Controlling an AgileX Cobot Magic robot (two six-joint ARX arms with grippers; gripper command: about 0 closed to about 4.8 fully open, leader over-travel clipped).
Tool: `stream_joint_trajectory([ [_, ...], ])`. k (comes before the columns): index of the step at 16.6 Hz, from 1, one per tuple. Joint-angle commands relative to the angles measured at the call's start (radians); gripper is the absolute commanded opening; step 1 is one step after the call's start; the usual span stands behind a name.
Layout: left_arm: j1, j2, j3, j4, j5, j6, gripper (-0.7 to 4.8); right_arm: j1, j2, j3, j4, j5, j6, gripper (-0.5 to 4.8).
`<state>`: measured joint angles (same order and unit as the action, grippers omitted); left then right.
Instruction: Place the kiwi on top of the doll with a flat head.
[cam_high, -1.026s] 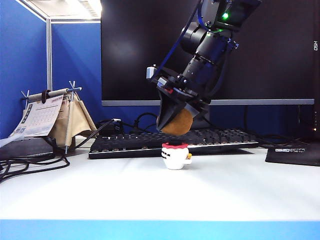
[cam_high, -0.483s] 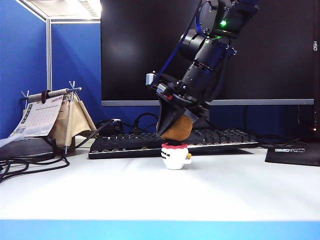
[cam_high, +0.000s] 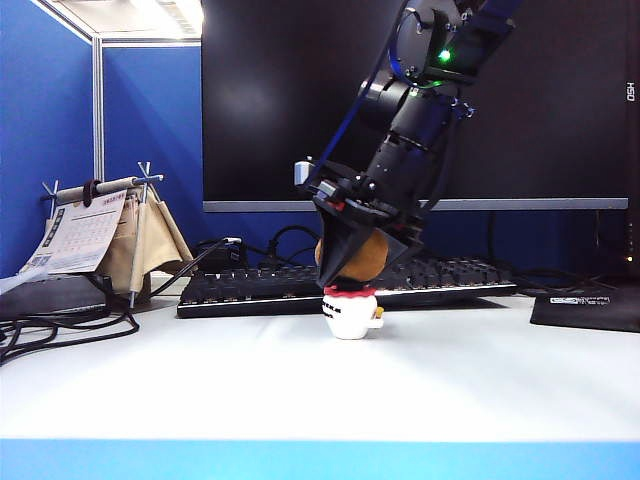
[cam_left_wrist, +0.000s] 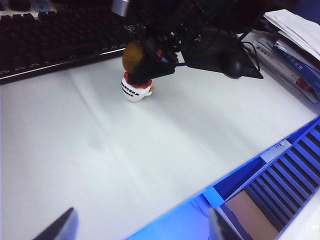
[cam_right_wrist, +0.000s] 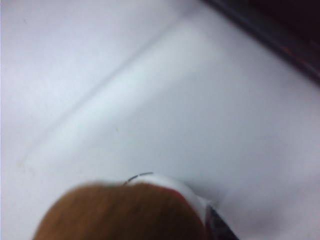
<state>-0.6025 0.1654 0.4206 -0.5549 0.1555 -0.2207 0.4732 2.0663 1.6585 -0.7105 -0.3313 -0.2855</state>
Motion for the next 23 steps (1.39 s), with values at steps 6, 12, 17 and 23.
stream_joint_trajectory([
  [6,0.000,0.001,0.002,0.019,-0.002,0.004,3.40,0.002,-0.130,0.003,0.042,-0.003,0.005,3.51],
  [12,0.000,0.001,0.002,0.026,-0.002,0.003,3.40,0.002,-0.254,0.003,0.076,-0.013,0.047,3.50],
  [17,0.001,0.028,0.002,-0.008,-0.097,-0.029,3.00,0.029,-0.259,0.003,0.013,-0.114,0.090,3.50],
  [23,0.000,0.388,0.089,0.037,-0.058,-0.091,4.79,0.068,-0.268,0.003,0.023,-0.225,0.080,3.50],
])
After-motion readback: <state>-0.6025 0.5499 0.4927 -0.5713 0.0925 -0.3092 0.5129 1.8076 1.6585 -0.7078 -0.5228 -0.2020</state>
